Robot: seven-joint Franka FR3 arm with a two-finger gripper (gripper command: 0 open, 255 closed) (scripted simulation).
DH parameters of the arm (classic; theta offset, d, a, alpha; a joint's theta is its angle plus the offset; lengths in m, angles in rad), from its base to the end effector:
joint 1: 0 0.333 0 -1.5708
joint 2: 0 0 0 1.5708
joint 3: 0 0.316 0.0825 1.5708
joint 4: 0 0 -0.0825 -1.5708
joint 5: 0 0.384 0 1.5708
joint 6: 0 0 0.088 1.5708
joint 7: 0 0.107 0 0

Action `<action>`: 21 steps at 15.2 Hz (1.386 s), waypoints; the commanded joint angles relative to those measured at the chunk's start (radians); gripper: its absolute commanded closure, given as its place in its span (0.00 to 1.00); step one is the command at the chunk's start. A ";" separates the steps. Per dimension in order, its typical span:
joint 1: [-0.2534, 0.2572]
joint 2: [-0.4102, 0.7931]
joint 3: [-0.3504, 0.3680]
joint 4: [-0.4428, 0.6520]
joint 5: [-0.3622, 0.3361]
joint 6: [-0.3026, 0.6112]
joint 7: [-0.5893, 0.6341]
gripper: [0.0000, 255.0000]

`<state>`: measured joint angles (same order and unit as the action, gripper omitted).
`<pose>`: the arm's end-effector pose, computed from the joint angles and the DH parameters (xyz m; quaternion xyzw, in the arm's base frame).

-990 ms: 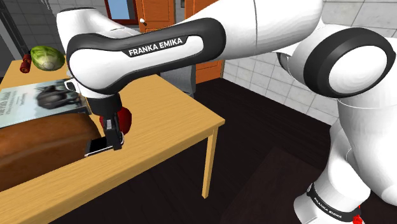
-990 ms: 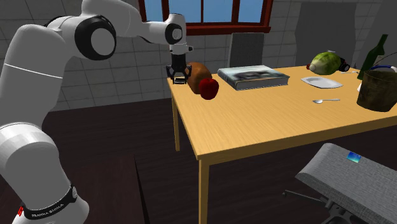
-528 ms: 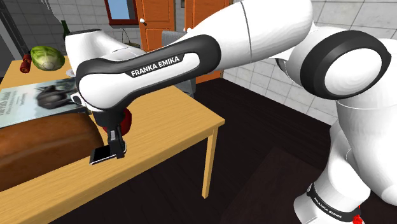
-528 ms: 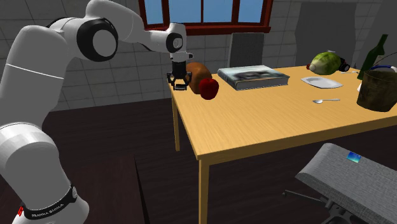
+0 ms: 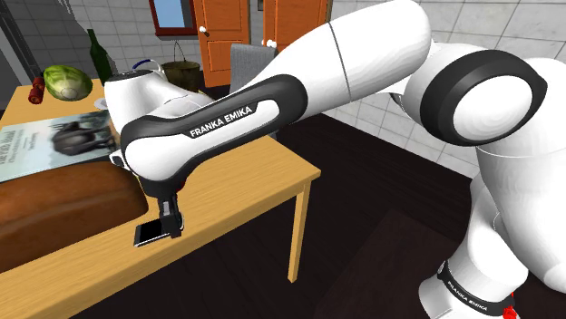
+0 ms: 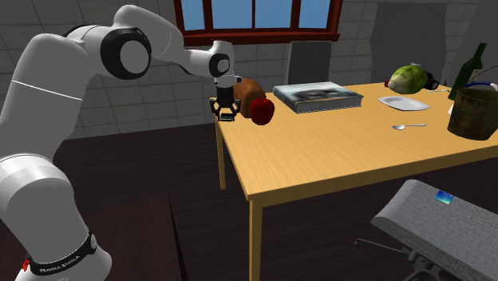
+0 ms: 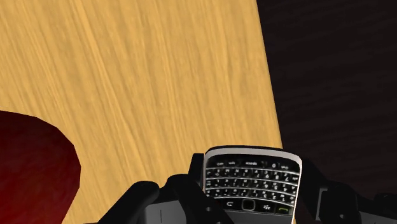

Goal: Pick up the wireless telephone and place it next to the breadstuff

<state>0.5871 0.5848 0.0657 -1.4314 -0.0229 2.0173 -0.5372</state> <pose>0.5727 0.4255 0.3537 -0.8284 -0.5600 -0.0007 0.0078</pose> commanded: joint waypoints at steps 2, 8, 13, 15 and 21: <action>-0.001 0.008 0.000 -0.009 0.000 0.018 -0.001 1.00; -0.001 0.009 0.000 -0.009 0.000 0.018 -0.001 1.00; -0.001 0.008 0.000 -0.009 0.000 0.018 -0.001 0.00; -0.001 -0.003 0.000 0.007 0.000 -0.009 -0.001 0.00; -0.001 -0.029 0.001 0.060 0.002 -0.088 -0.003 0.00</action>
<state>0.5862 0.5558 0.0667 -1.3753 -0.0209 1.9335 -0.5390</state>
